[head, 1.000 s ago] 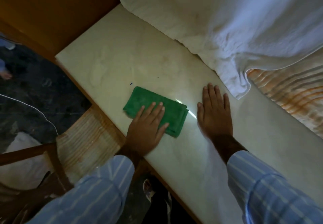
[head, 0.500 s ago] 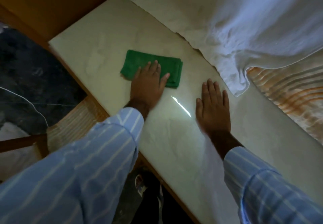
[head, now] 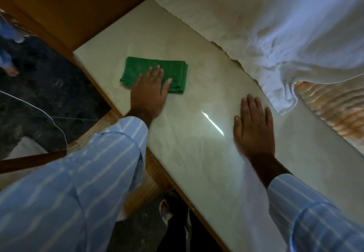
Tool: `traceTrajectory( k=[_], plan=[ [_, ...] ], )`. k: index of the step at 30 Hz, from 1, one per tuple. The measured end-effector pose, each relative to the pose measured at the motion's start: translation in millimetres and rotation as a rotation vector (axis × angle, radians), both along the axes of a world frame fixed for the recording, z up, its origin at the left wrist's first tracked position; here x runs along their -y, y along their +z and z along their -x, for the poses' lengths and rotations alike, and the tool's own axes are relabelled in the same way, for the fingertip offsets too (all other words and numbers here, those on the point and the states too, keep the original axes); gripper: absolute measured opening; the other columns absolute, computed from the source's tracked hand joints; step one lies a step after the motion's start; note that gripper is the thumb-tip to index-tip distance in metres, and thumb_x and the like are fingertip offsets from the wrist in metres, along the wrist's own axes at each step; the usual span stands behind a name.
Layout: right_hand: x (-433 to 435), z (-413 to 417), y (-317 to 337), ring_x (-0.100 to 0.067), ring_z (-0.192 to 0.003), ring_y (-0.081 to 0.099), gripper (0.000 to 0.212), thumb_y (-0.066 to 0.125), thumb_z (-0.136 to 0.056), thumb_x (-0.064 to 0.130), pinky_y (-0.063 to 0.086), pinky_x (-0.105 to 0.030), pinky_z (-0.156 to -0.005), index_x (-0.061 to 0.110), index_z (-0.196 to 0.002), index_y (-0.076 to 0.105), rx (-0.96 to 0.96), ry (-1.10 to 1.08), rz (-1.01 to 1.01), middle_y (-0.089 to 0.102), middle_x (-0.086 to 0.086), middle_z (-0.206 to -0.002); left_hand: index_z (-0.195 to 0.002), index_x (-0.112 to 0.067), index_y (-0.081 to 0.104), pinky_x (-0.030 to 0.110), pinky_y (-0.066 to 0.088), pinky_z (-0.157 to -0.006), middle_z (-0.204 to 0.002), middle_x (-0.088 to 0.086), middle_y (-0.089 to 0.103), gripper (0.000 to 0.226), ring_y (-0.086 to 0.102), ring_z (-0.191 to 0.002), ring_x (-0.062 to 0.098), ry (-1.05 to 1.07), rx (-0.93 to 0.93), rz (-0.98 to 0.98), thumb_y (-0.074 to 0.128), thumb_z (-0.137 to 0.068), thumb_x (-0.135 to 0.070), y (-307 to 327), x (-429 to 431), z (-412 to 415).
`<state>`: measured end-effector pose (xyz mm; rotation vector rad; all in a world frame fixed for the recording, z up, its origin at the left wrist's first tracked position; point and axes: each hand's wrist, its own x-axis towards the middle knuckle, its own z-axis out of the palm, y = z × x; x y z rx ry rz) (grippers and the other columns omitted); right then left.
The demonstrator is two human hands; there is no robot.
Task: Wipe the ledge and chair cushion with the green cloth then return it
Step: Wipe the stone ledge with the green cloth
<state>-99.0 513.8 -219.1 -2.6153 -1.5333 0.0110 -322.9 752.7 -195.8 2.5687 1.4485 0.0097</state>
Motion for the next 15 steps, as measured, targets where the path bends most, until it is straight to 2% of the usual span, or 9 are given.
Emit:
traceTrajectory(
  k=[5, 8, 13, 15],
  plan=[
    [1, 0, 0, -0.026, -0.164, 0.022, 0.062, 0.026, -0.109, 0.039, 0.019, -0.052, -0.132, 0.013, -0.166, 0.026, -0.002, -0.003, -0.013, 0.026, -0.009, -0.175, -0.150, -0.009, 0.042, 0.045, 0.022, -0.122, -0.160, 0.007, 0.038, 0.061, 0.031, -0.149, 0.025, 0.012, 0.044, -0.045, 0.028, -0.105, -0.046, -6, 52, 29],
    [0, 1, 1, -0.026, -0.163, 0.024, 0.063, 0.028, -0.108, 0.038, 0.019, -0.052, -0.132, 0.012, -0.165, 0.027, 0.000, -0.005, -0.012, 0.027, -0.010, -0.175, -0.150, -0.008, 0.043, 0.048, 0.025, -0.121, -0.158, 0.008, 0.040, 0.064, 0.033, -0.148, 0.025, -0.055, 0.020, -0.018, 0.022, -0.105, -0.049, -5, 91, 62],
    [-2, 2, 4, -0.028, -0.163, 0.025, 0.063, 0.030, -0.108, 0.036, 0.019, -0.054, -0.132, 0.010, -0.165, 0.029, -0.018, -0.005, -0.015, 0.028, -0.011, -0.174, -0.147, -0.007, 0.047, 0.048, 0.028, -0.120, -0.157, 0.009, 0.043, 0.063, 0.037, -0.146, 0.027, -0.180, -0.002, -0.034, 0.022, -0.106, -0.048, -4, 69, 68],
    [-1, 1, 4, -0.028, -0.163, 0.025, 0.063, 0.030, -0.108, 0.037, 0.019, -0.054, -0.132, 0.010, -0.165, 0.029, -0.012, -0.003, -0.007, 0.029, -0.012, -0.174, -0.149, -0.009, 0.044, 0.047, 0.026, -0.121, -0.158, 0.008, 0.040, 0.062, 0.034, -0.148, 0.026, -0.150, -0.015, -0.027, 0.026, -0.105, -0.048, -6, 46, 54]
  ],
)
